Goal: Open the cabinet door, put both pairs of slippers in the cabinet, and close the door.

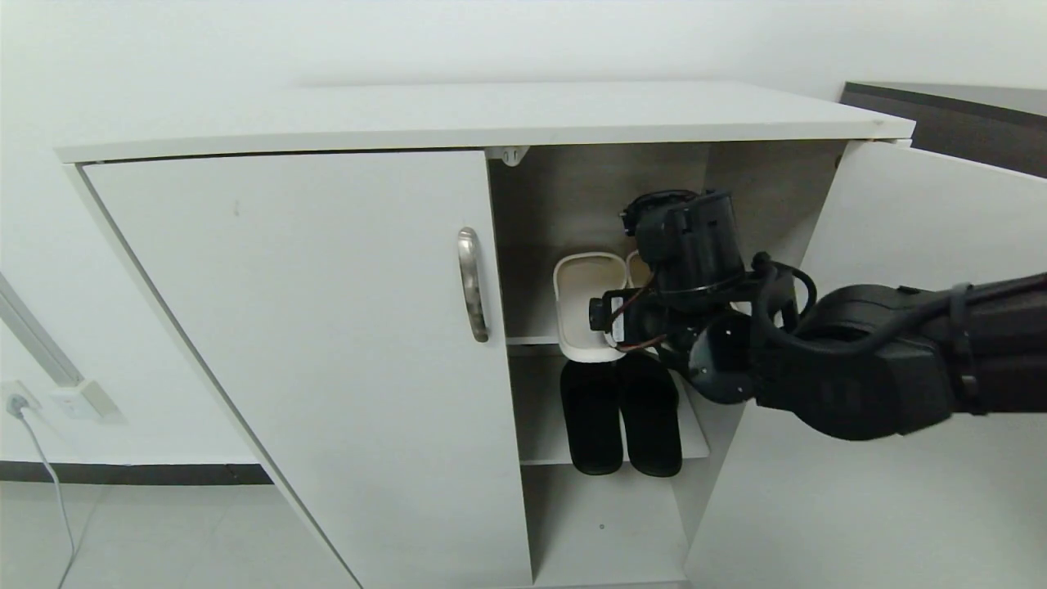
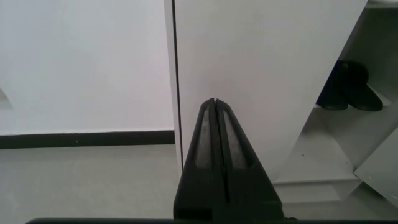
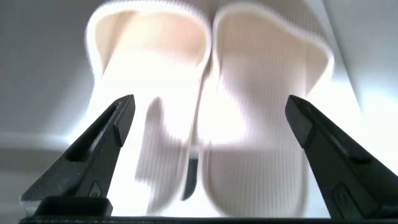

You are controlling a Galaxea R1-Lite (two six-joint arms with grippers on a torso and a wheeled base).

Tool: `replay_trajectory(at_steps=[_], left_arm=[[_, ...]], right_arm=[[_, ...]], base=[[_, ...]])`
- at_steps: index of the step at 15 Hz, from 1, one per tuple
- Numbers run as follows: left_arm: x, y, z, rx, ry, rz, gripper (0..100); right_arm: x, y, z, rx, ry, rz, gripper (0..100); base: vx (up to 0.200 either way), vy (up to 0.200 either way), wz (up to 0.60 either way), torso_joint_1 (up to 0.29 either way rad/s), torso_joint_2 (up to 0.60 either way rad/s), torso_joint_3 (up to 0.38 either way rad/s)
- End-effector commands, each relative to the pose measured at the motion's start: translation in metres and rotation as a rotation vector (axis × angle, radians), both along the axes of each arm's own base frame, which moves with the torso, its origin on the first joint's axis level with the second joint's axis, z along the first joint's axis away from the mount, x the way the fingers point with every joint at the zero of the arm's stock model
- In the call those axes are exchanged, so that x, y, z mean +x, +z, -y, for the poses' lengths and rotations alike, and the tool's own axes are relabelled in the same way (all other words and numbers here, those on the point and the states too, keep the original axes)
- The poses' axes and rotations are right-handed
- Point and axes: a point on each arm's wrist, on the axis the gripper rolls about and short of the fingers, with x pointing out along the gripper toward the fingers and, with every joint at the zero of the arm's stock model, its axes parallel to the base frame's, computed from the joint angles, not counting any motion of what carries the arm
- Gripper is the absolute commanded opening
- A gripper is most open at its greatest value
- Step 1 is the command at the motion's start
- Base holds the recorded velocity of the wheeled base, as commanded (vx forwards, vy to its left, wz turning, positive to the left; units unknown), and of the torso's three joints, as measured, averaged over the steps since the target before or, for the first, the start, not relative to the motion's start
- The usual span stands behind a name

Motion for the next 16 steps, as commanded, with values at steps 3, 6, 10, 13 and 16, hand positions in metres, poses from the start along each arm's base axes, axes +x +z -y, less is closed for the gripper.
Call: replay_trajectory(at_steps=[3, 6, 10, 13, 16], left_arm=[[0.000, 0.000, 0.000, 0.000, 0.001, -0.003, 0], [0.000, 0.000, 0.000, 0.003, 0.001, -0.001, 0], [0.000, 0.000, 0.000, 0.001, 0.001, -0.001, 0], [0.000, 0.000, 0.000, 0.001, -0.001, -0.001, 0], [0.000, 0.000, 0.000, 0.000, -0.001, -0.001, 0]], right_arm=[[-0.066, 0.006, 0.027, 0.060, 0.161, 0.030, 100], [-0.075, -0.002, 0.027, 0.037, 0.200, 0.024, 100], [-0.076, -0.013, 0.015, 0.034, 0.241, 0.007, 0], [-0.074, -0.024, 0.008, 0.035, 0.247, 0.015, 0], [-0.073, -0.025, 0.007, 0.038, 0.247, 0.017, 0]], base=[[0.000, 0.000, 0.00, 0.000, 0.00, 0.000], [0.000, 0.000, 0.00, 0.000, 0.00, 0.000], [0.000, 0.000, 0.00, 0.000, 0.00, 0.000], [0.000, 0.000, 0.00, 0.000, 0.00, 0.000], [0.000, 0.000, 0.00, 0.000, 0.00, 0.000]])
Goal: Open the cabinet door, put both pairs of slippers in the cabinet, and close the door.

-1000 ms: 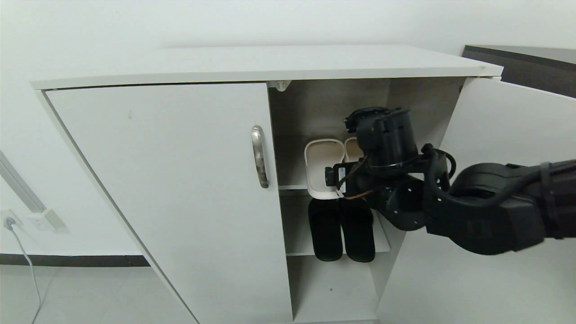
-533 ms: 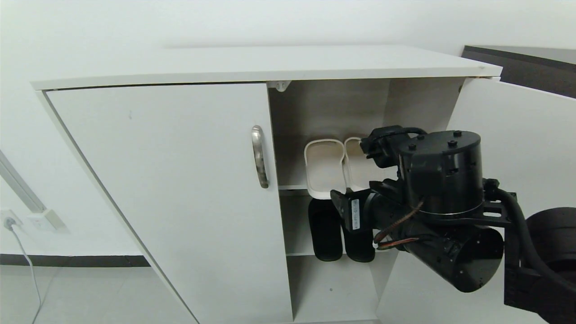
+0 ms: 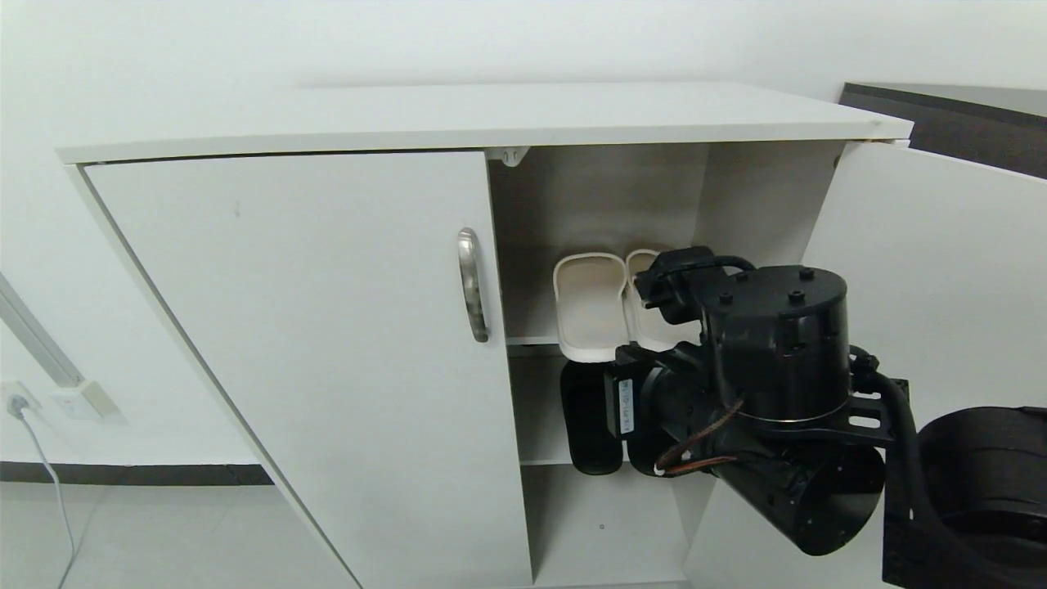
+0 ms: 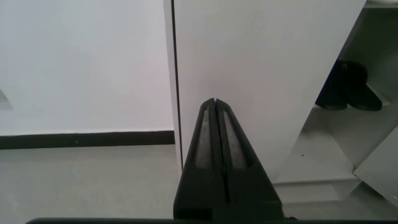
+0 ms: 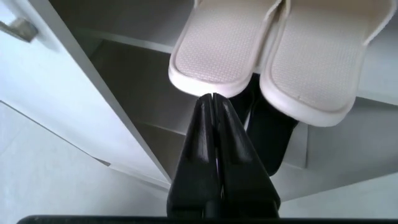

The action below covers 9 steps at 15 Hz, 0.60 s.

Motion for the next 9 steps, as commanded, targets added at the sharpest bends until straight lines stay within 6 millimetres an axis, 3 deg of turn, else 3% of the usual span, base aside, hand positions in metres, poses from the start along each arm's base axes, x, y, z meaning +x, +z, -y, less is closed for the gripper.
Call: replay_trajectory(at_steps=[1, 6, 9], left_arm=[[0.0002, -0.0004, 0.0000, -0.001, 0.002, -0.003, 0], [0.0001, 0.0000, 0.0000, 0.001, 0.000, -0.001, 0], [0.0001, 0.0000, 0.0000, 0.001, 0.002, -0.001, 0]], right_arm=[[0.0012, -0.0049, -0.0020, -0.012, 0.000, -0.009, 0], [-0.0001, -0.0080, -0.0029, -0.020, 0.006, -0.015, 0], [-0.0029, -0.0107, -0.0032, -0.028, 0.014, -0.020, 0]], base=[[0.000, 0.000, 0.00, 0.000, 0.00, 0.000], [0.000, 0.000, 0.00, 0.000, 0.00, 0.000], [-0.200, 0.000, 0.00, 0.010, 0.00, 0.004]])
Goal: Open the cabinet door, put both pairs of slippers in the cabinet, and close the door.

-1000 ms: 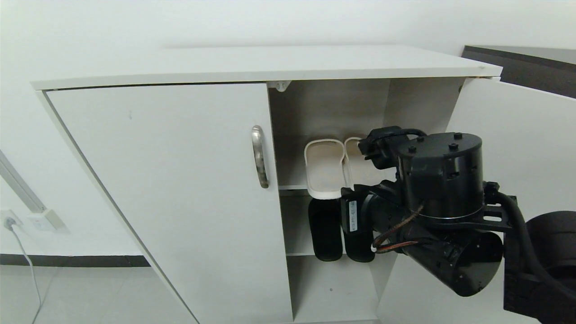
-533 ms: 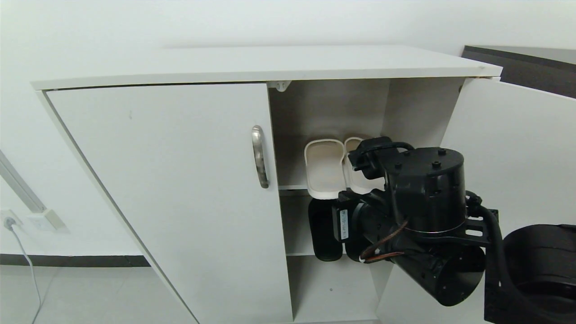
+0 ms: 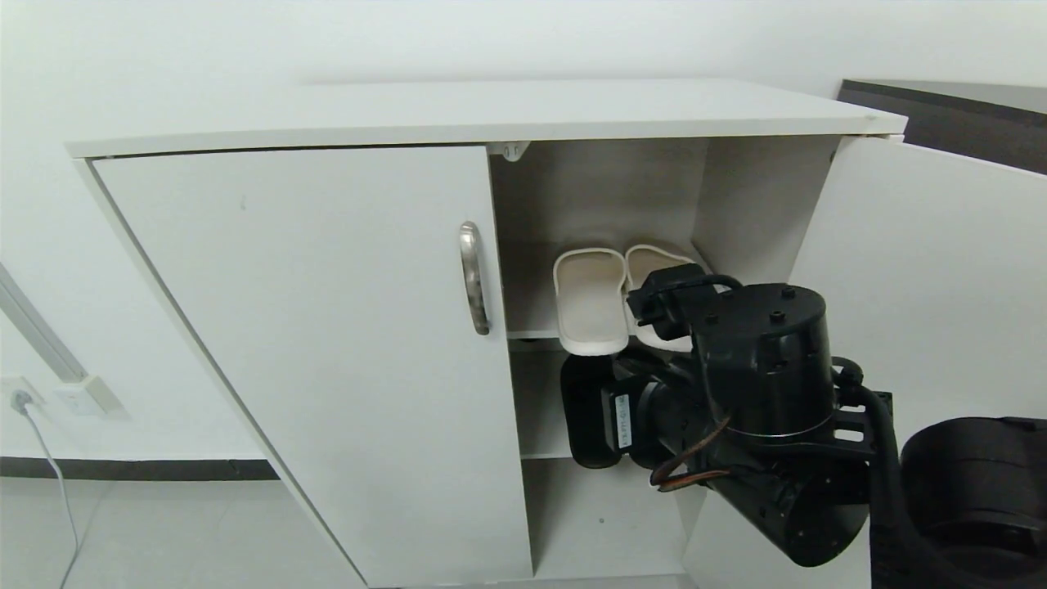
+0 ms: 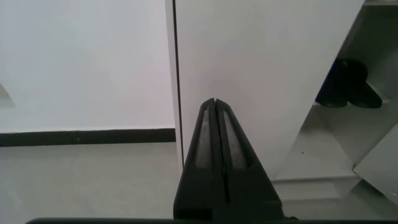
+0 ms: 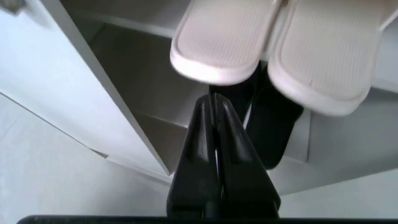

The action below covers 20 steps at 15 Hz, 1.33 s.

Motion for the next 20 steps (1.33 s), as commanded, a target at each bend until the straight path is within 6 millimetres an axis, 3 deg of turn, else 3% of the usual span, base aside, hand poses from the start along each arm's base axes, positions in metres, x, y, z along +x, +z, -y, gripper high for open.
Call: replay_trajectory(at_steps=[1, 15, 20], left_arm=[[0.000, 0.000, 0.000, 0.000, 0.002, -0.001, 0], [0.000, 0.000, 0.000, -0.001, 0.000, -0.001, 0], [0.000, 0.000, 0.000, -0.001, 0.000, -0.001, 0]], right_arm=[[-0.001, -0.002, -0.001, -0.005, 0.005, -0.004, 0], [0.001, -0.010, -0.002, -0.027, -0.002, -0.016, 0], [0.001, -0.012, -0.002, -0.034, -0.002, -0.019, 0]], base=[[-0.200, 0.000, 0.00, 0.002, 0.00, 0.007], [-0.200, 0.000, 0.00, 0.001, 0.00, 0.005], [0.000, 0.000, 0.00, 0.000, 0.00, 0.000]])
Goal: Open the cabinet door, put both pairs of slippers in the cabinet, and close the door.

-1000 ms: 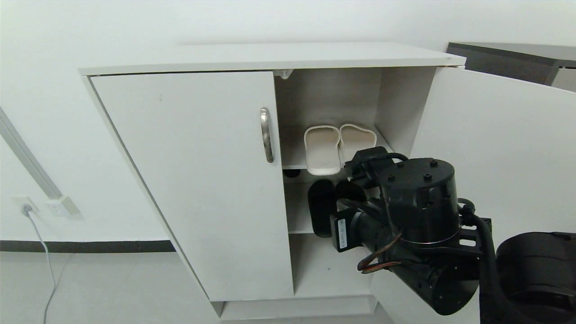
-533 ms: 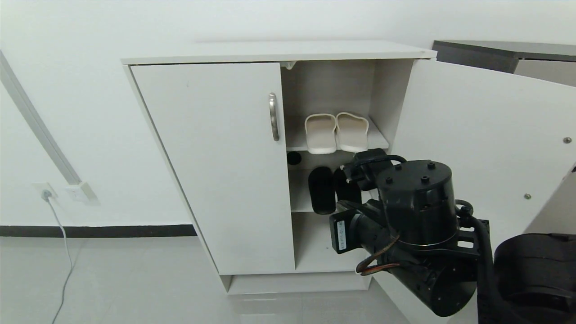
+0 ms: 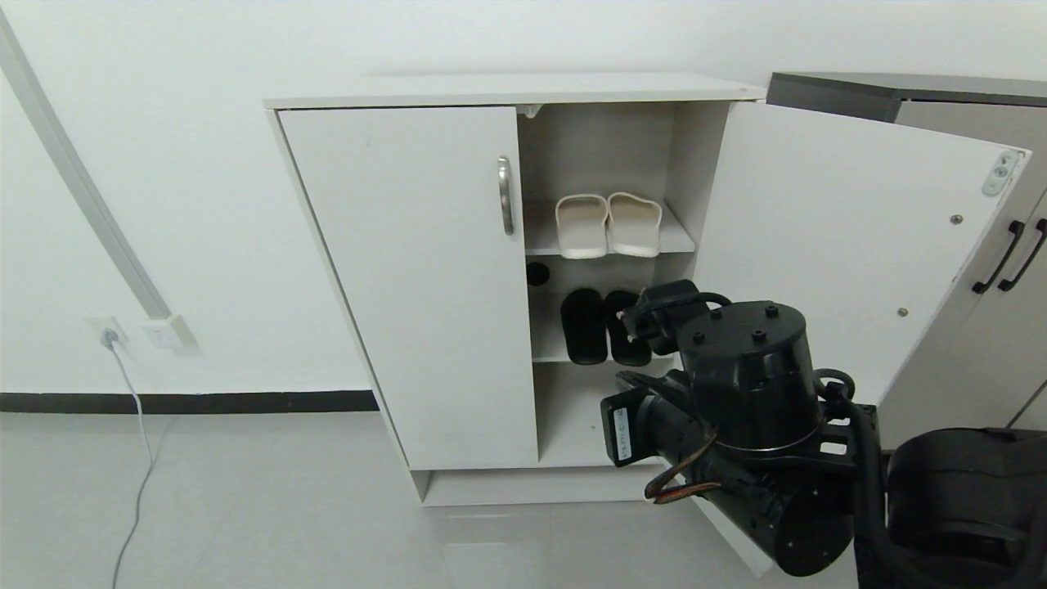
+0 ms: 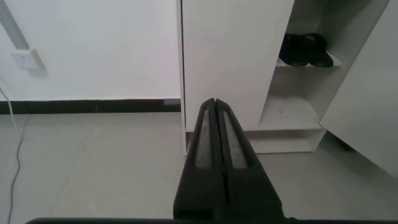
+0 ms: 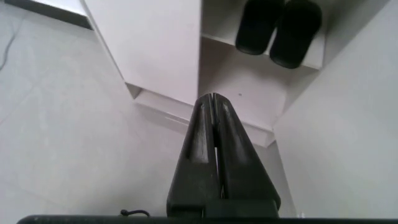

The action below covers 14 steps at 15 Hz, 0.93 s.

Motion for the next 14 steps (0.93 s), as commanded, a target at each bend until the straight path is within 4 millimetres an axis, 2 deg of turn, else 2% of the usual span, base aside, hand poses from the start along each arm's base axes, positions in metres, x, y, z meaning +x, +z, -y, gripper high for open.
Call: replay_trajectory(at_steps=[1, 14], left_arm=[[0.0001, 0.0001, 0.0000, -0.001, 0.001, -0.001, 0], [0.0001, 0.0001, 0.0000, -0.001, 0.000, -0.001, 0]], right_arm=[[-0.0005, -0.0022, -0.0009, -0.006, 0.004, -0.004, 0], [-0.0004, -0.0031, -0.0010, -0.008, 0.004, -0.006, 0]], base=[[0.000, 0.000, 0.00, 0.000, 0.00, 0.000], [0.000, 0.000, 0.00, 0.000, 0.00, 0.000]])
